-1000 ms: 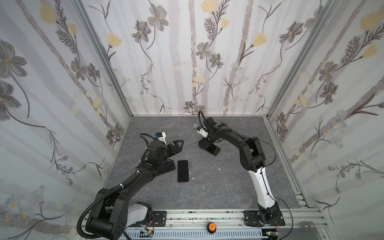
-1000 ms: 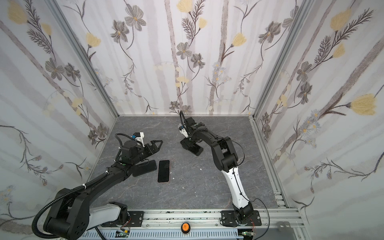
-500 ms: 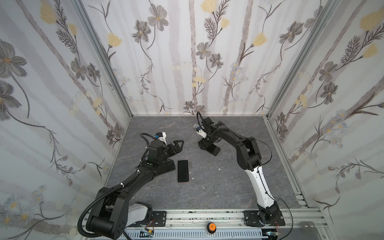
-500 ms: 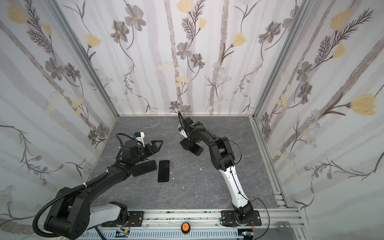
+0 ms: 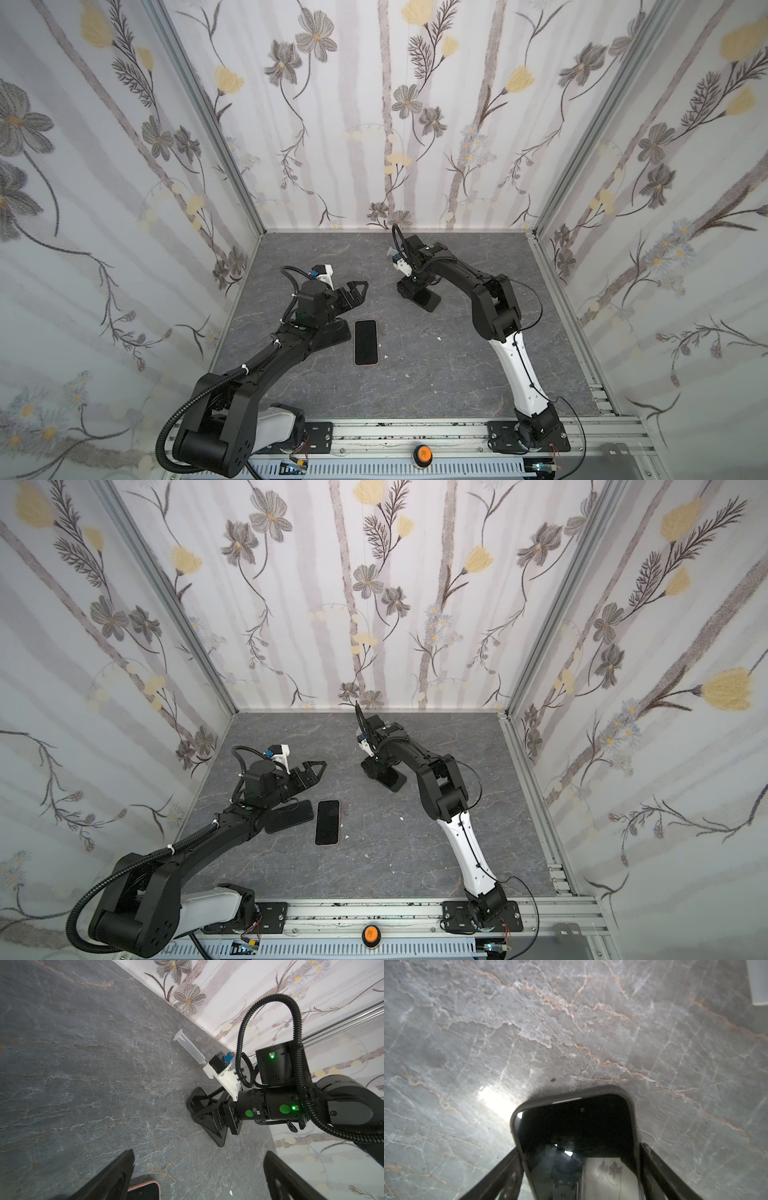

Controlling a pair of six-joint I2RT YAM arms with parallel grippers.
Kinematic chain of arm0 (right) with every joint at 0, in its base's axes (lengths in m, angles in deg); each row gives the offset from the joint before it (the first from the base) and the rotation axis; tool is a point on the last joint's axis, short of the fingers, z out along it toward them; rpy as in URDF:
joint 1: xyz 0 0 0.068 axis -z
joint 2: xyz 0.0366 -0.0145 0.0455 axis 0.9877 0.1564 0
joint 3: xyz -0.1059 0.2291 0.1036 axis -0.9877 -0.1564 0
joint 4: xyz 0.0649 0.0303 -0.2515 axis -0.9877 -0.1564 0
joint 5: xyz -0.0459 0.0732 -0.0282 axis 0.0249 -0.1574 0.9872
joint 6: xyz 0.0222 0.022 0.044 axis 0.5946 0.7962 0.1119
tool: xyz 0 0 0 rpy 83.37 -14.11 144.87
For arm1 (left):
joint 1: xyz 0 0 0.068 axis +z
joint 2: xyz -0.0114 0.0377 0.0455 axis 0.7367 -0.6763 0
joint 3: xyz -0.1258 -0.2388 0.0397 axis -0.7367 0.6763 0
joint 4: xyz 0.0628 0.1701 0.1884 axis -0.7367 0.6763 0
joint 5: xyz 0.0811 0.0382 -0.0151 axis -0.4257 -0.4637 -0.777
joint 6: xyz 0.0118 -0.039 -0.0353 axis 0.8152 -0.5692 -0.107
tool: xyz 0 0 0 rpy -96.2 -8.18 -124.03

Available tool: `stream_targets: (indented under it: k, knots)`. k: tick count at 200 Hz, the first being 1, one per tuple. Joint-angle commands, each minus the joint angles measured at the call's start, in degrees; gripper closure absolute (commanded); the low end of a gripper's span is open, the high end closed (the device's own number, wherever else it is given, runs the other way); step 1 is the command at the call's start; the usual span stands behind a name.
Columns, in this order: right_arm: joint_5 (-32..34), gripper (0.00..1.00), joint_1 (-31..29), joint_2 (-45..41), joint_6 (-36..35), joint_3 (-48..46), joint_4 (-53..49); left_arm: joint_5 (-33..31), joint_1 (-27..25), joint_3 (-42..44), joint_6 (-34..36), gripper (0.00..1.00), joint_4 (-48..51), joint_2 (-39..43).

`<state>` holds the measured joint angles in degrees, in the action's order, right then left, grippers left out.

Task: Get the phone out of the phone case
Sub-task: 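Close the right gripper on the cased phone's edge and lift it upright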

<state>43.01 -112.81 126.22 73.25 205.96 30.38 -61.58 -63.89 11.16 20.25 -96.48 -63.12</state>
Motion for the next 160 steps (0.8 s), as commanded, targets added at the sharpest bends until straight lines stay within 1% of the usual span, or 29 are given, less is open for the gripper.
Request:
stream_targets:
  k: [1,39,53,63,81,110,138,160]
  knots:
    - [0.7,0.23,0.1,0.8,3.4,-0.2,-3.4,0.0,0.0,-0.2,0.6,0.0,-2.0,-0.1]
    - [0.9,0.26,0.9,-0.5,9.6,-1.0,-3.3,0.2,-1.6,-0.8,1.6,0.0,-2.0,-2.5]
    - [2.1,0.25,1.6,-2.7,14.2,-3.8,-0.7,0.1,-3.0,-1.5,1.8,0.0,-2.1,-3.5]
    - [1.6,0.25,2.1,-4.7,16.4,-7.1,1.9,0.0,-4.3,-1.9,1.8,0.0,-2.1,-4.3]
    - [-1.4,0.25,3.6,-9.2,20.4,-13.5,7.1,-0.1,-7.1,-3.0,1.9,0.0,-2.4,-6.2]
    - [-4.9,0.27,5.7,-15.9,24.1,-22.4,13.7,0.4,-11.3,-4.8,0.8,0.0,-4.6,-10.0]
    - [-11.2,0.27,8.1,-21.9,28.2,-31.5,21.9,2.8,-14.6,-6.7,-1.0,0.0,-8.6,-15.0]
    - [-15.4,0.28,10.3,-26.4,33.3,-39.4,30.1,3.3,-17.6,-8.8,-1.4,0.0,-10.6,-19.2]
